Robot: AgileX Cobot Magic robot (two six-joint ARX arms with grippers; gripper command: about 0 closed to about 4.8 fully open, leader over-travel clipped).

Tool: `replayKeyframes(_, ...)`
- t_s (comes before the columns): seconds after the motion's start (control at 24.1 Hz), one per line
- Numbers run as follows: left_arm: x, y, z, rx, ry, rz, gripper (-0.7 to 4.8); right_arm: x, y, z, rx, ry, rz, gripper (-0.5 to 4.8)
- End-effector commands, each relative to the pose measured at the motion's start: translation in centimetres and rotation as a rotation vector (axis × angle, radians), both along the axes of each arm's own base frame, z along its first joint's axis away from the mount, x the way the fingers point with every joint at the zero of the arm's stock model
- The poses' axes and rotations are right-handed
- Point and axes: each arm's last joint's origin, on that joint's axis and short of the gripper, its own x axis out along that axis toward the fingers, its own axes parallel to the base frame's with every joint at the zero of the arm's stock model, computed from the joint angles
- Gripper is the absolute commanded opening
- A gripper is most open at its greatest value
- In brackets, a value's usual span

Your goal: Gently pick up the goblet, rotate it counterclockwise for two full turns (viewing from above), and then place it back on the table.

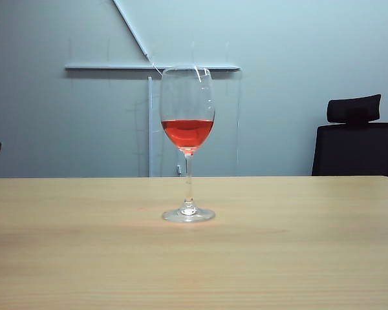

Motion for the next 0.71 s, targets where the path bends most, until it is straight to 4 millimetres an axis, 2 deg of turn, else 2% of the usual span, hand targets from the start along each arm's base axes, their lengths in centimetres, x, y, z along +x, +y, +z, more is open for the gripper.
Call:
replayKeyframes(0.04,0.0,0.0,0.2,-0.007,-0.011,-0.005,-0.05,0.8,1.5,0.3,-0.109,-0.074,0.072,-0.02)
replayKeyframes(0.08,0.0,0.0,0.2,-0.007,-0.012,-0.003,-0.05,1.1,2.1,0.2,-0.144,-0.076,0.104,0.26)
replayKeyframes(0.12,0.0,0.0,0.2,-0.006,-0.011,-0.003,-0.05,1.4,2.7,0.0,-0.179,-0.08,0.116,0.91)
replayKeyframes(0.17,0.0,0.0,0.2,-0.007,-0.013,-0.003,-0.05,2.1,4.0,-0.2,-0.23,-0.087,0.118,2.77)
replayKeyframes(0.21,0.0,0.0,0.2,-0.008,-0.014,-0.003,-0.05,2.5,4.7,-0.4,-0.248,-0.089,0.11,3.17)
replayKeyframes(0.25,0.0,0.0,0.2,-0.007,-0.013,-0.003,-0.05,2.8,5.3,-0.5,-0.267,-0.097,0.103,3.29)
replayKeyframes(0.46,0.0,0.0,0.2,-0.007,-0.013,-0.003,-0.05,6.0,9.0,-1.4,-0.319,-0.125,0.145,3.28)
replayKeyframes(0.54,0.0,0.0,0.2,-0.007,-0.013,-0.003,-0.05,8.1,11.1,-2.5,-0.307,-0.144,0.176,3.27)
replayKeyframes(0.71,0.0,0.0,0.2,-0.007,-0.013,-0.003,-0.05,10.4,13.6,-4.6,-0.294,-0.168,0.19,3.23)
